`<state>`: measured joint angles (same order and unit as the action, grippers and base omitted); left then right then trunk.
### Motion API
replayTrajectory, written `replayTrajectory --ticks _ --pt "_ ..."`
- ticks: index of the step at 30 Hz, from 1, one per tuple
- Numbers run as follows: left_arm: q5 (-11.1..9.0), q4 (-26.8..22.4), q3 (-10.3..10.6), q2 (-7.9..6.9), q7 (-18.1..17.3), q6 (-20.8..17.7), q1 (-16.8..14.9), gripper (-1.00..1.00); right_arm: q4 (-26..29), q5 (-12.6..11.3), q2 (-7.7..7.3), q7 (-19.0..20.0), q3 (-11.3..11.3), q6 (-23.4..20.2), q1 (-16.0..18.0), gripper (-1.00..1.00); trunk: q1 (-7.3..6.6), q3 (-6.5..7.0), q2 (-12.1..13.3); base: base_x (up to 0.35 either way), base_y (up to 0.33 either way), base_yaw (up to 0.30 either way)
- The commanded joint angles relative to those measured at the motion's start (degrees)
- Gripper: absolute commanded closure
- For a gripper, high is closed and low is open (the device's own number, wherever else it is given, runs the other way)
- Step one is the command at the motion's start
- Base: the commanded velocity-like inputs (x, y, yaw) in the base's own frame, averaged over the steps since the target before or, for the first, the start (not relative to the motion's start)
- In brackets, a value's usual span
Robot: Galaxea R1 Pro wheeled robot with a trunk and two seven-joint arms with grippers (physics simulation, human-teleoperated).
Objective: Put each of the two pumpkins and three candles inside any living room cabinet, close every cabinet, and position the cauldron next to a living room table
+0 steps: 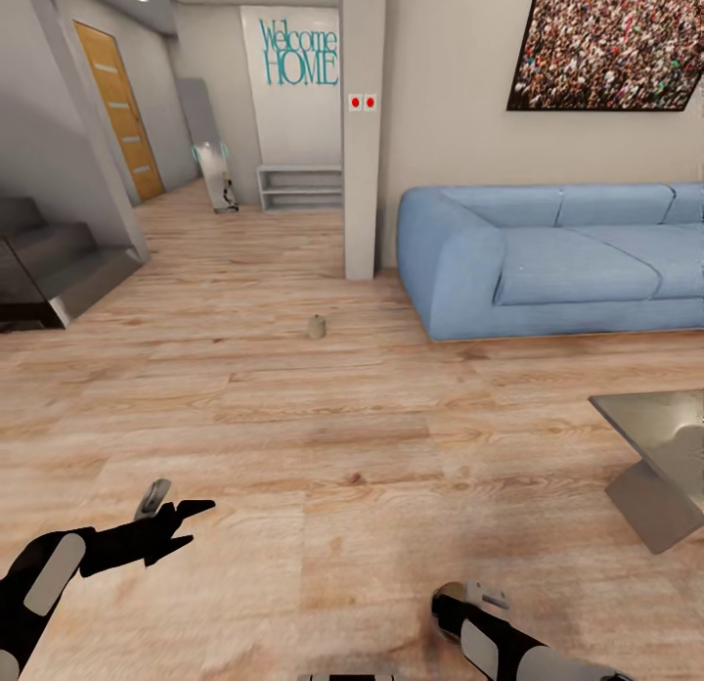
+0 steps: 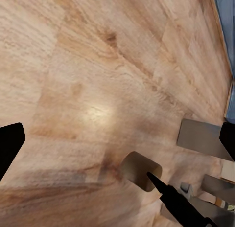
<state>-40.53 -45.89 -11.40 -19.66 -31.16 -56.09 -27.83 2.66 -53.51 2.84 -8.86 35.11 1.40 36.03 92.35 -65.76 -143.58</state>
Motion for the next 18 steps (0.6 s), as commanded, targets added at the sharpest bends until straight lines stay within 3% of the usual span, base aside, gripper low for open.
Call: replayTrajectory --ticks 1,18 --pt "0.28 0.01 -0.09 0.03 -0.29 -0.27 -0.03 -1.0 -0.01 -0.82 0.03 -0.27 0.3 0.65 0.01 1.0 -0.03 0.18 0.0 0.0 0.0 0.0" --pt "0.33 0.01 -0.13 -0.03 -0.26 -0.25 -0.03 -1.0 0.01 -1.22 -0.06 2.0 0.43 1.79 0.01 1.0 -0.47 3.95 0.23 0.0 0.0 0.0"
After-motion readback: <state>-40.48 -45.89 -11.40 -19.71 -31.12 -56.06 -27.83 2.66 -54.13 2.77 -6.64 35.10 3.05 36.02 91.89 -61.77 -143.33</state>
